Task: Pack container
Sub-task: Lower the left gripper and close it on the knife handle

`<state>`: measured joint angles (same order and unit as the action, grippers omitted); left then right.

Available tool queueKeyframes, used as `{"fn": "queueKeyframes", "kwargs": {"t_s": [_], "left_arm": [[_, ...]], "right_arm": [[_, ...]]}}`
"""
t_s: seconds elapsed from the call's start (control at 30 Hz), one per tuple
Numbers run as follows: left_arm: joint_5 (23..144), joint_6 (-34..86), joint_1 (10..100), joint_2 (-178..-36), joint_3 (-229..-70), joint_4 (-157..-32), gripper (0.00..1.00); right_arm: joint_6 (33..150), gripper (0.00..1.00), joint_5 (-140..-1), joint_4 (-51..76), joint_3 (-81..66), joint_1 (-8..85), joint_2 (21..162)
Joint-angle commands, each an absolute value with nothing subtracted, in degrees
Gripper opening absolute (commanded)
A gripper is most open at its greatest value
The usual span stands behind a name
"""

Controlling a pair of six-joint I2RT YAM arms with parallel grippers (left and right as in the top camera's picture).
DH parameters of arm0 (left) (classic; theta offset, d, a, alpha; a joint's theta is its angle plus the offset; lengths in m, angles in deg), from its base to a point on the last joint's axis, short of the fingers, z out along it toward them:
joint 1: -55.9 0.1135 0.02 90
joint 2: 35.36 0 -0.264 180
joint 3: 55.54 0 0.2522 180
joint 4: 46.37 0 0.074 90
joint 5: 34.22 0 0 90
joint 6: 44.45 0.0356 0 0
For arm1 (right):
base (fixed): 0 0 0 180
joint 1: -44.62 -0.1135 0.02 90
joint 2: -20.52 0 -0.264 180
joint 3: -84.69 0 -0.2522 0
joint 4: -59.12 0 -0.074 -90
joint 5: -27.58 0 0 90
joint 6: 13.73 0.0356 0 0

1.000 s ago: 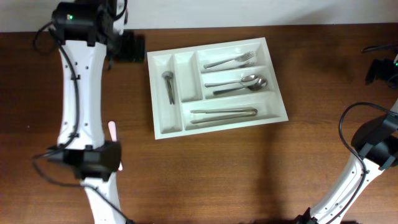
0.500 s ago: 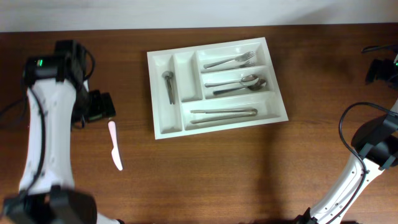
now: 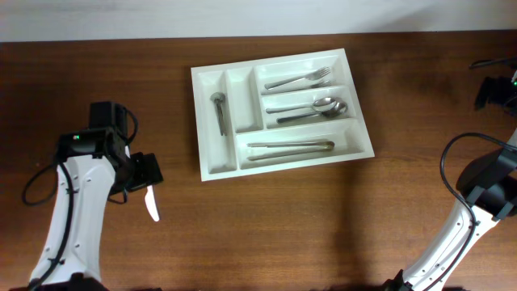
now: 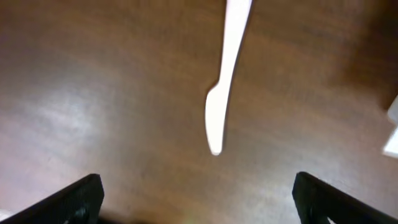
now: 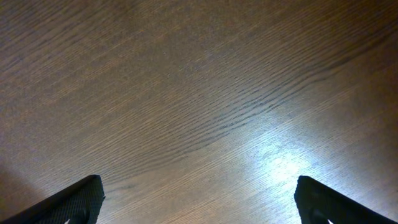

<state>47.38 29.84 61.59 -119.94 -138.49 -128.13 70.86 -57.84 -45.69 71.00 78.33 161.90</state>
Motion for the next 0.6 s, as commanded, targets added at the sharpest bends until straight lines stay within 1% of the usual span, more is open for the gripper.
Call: {"fn": "queueKeyframes", "kwargs": {"t_s": [0.0, 0.17, 0.33, 0.57], "left_arm": [[47.4, 29.12, 61.7, -121.33, -138.38, -125.31, 0.99], [47.95, 21.6, 61.7, -126.58, -138.38, -123.68, 0.99], [52.63, 21.58, 61.7, -133.64, -138.38, -121.56, 0.99], [54.13, 21.56, 61.7, -139.06, -138.38, -118.56, 0.99]], "right_arm": [[70.51, 0.99, -58.15, -45.62, 70.58, 78.4, 161.69], [70.51, 0.99, -58.15, -45.62, 70.58, 78.4, 161.69], [70.51, 0.99, -58.15, -45.62, 70.58, 78.4, 161.69], [70.51, 0.99, -58.15, -45.62, 70.58, 78.4, 161.69]]}}
